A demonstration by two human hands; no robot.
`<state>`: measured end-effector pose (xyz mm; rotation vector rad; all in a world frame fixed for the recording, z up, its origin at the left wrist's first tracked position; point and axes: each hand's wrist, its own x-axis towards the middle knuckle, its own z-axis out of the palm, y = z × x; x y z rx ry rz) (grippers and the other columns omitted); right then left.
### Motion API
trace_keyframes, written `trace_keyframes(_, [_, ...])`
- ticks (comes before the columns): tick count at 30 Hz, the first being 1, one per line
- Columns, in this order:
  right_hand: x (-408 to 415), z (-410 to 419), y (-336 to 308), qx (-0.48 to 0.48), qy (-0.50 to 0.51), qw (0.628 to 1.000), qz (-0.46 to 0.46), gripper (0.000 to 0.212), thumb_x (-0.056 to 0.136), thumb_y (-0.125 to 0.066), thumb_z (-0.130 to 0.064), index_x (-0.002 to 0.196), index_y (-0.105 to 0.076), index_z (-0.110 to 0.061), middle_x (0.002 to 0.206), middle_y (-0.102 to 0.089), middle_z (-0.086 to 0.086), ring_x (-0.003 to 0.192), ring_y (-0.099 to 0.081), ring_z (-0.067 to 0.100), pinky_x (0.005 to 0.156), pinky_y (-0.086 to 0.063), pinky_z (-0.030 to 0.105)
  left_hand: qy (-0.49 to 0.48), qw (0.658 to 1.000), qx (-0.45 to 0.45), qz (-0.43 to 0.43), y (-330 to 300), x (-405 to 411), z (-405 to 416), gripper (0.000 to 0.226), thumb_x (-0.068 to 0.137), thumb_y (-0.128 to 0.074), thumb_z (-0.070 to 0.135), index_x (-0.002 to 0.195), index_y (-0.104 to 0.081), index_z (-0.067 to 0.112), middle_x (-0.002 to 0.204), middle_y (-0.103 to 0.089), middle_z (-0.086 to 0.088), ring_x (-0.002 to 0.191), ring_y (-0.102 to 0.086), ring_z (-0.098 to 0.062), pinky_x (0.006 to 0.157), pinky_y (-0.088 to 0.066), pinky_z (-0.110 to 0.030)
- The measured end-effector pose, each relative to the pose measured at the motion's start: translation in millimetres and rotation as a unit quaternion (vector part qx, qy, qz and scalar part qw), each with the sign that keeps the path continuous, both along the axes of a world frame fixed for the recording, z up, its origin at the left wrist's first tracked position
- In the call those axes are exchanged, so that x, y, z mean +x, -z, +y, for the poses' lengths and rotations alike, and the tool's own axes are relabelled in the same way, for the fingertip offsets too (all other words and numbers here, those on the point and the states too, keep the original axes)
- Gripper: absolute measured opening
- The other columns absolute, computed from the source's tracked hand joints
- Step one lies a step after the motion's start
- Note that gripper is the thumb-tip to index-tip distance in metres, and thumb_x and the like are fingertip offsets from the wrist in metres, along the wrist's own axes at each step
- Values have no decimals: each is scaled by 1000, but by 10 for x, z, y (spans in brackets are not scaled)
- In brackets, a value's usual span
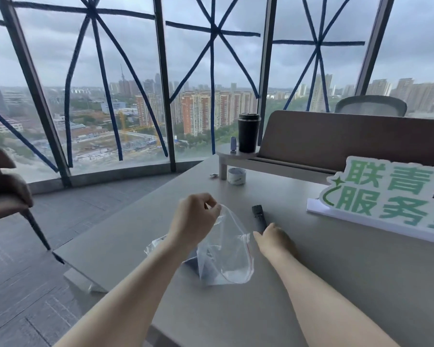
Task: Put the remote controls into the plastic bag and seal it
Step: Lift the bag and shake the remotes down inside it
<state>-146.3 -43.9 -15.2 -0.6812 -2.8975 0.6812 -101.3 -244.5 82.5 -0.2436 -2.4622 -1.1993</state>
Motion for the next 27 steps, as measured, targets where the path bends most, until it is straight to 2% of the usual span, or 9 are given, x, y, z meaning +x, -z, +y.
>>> trace_keyframes(3, [13,79,-55,-24,-30,998,-48,35,91,-49,-30,118,-58,-10,122,-64,11,108,-62,32,84,-46,36,-3,1000,2,-16,37,-44,-13,14,80,-66,21,70,-68,13,49,-53,5,47,-46,-13,49,-37,-24])
trace_keyframes(6, [270,271,-162,-180,-50,982,-2,17,81,-52,-29,79,-59,-13,76,-63,8,71,-55,28,60,-38,33,-8,999,9,-33,77,-11,50,13,79,-64,19,70,-69,11,50,-54,4,50,-49,-15,52,-39,-24])
trace_keyframes(8, [629,375,-339,-342,-58,934,89,22,83,-54,-28,67,-51,-14,53,-49,6,45,-40,22,45,-29,26,-11,999,26,-43,95,42,73,13,79,-63,19,69,-69,13,52,-56,5,52,-51,-14,53,-40,-23])
trace_keyframes(11, [1266,519,-717,-475,-110,864,123,26,93,-48,-23,68,-42,-15,47,-34,4,36,-18,13,38,-13,19,-20,997,43,-52,125,131,98,14,79,-62,20,68,-67,15,54,-59,5,55,-55,-16,53,-40,-22])
trace_keyframes(17, [1843,306,-1118,-372,-197,907,13,28,88,-51,-26,66,-36,-18,51,-27,1,44,-15,15,48,-9,31,-26,999,37,-32,58,460,201,15,81,-61,23,71,-68,14,52,-58,4,57,-56,-21,60,-47,-29])
trace_keyframes(20, [1777,-82,-1030,-313,-233,921,-10,35,94,-55,-37,67,-55,-15,49,-48,0,37,-29,13,38,-21,22,-20,999,29,-18,-8,624,228,16,82,-61,26,75,-68,14,53,-58,5,53,-57,-19,56,-50,-29])
trace_keyframes(22, [1735,-275,-921,-293,-223,929,40,37,95,-54,-41,71,-63,-15,54,-62,1,38,-42,12,41,-35,24,-19,999,25,-11,-37,705,229,15,83,-61,27,75,-67,16,53,-55,7,53,-54,-16,52,-44,-25])
trace_keyframes(25, [1725,-296,-786,-207,-114,956,173,27,87,-54,-37,79,-63,-13,68,-70,3,64,-63,22,64,-51,38,-26,1000,10,2,-34,771,185,13,82,-63,28,74,-67,19,55,-57,6,57,-54,-18,56,-42,-26])
trace_keyframes(27, [1733,-242,-715,-175,-113,967,145,29,81,-56,-46,102,-59,-26,88,-71,-1,85,-65,23,70,-48,35,-21,1000,0,6,-9,807,145,13,83,-63,28,76,-69,19,58,-60,2,59,-57,-21,59,-46,-29])
